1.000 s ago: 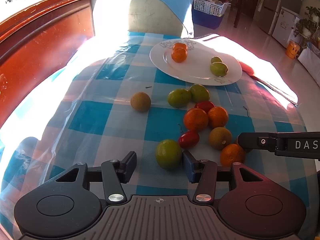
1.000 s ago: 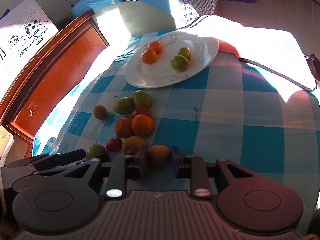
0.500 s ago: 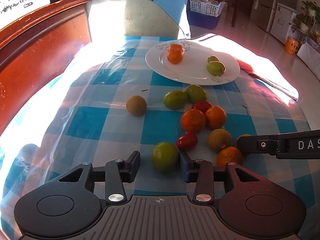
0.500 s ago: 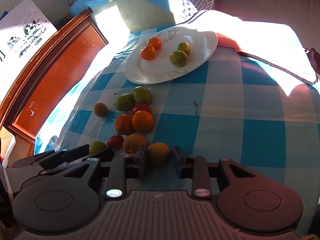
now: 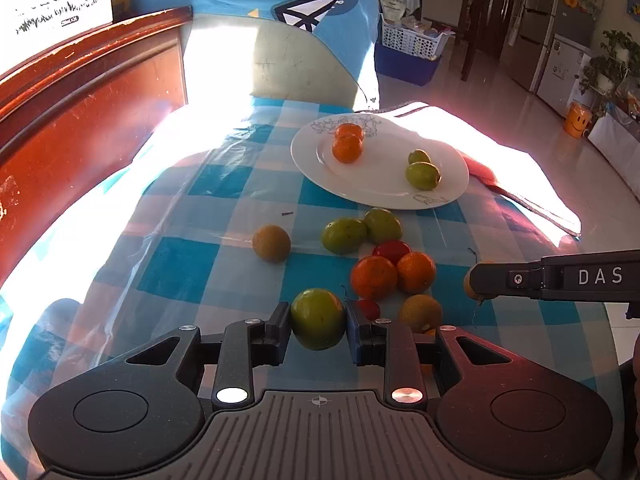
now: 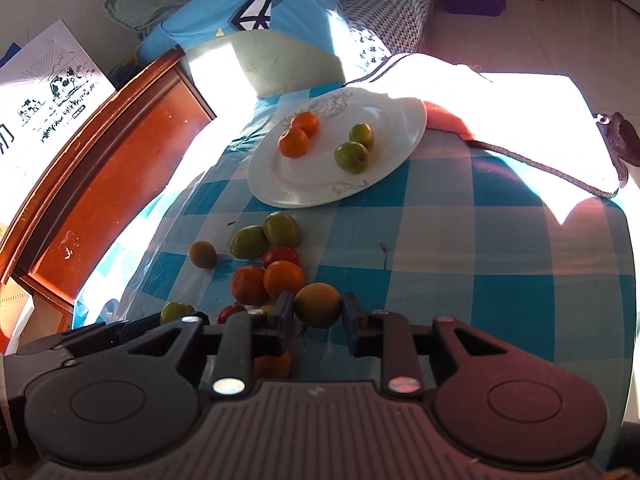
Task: Organize fruits
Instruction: 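Grasp a yellow-orange fruit with the right tool while the left tool grasps a large green citrus, then carry both fruits onto the white plate and open both tools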
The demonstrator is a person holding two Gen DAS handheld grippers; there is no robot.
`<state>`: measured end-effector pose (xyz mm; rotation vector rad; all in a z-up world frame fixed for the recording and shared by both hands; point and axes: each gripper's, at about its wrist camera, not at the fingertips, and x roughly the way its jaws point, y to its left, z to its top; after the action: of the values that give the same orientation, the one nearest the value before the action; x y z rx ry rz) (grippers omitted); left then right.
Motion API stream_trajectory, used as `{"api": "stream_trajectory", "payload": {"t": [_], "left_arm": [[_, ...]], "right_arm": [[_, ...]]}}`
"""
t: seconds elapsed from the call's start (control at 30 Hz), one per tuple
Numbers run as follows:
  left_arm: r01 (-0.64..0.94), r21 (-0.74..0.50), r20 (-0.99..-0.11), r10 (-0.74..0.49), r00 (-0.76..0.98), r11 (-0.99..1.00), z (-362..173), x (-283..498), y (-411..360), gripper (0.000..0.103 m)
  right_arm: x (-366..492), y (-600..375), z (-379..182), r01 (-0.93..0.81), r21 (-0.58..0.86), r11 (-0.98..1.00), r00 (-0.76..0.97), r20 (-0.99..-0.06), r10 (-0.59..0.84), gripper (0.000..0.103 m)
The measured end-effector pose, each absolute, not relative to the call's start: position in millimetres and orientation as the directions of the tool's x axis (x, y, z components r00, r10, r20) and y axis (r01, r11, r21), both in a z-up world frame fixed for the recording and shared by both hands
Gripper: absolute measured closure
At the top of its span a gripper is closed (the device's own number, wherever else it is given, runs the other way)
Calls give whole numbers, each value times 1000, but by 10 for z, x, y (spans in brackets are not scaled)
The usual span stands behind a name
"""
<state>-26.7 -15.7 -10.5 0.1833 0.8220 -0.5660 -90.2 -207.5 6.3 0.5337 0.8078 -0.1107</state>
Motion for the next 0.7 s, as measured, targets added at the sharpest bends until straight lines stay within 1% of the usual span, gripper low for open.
{"api": "stream_trajectory", "payload": {"t": [0.13,0.27,0.4,0.5,0.7], "left_arm": [[545,-76,-714,-427,555,835,-24,-225,-197,77],[544,-105,-694,-453,559,833,46,-132,-257,77],[541,-137,-681,-475,557,830,79,-6,-321,77],[537,-161,-679,-488,549,828,67,110,-375,77],[548,-157,-687,-490,537,821,-3,312,-555,77]], "right_arm": [[-834,-2128,166,285,418,863,709,-698,104,77],[-749,-2201,277,277,393,877,725,-684,78,77],[-627,-2308,331,271,406,873,730,-677,89,77],[-516,-2379,340,271,409,871,730,-677,91,77],[-290,-2560,338,296,417,859,732,-677,77,77]]}}
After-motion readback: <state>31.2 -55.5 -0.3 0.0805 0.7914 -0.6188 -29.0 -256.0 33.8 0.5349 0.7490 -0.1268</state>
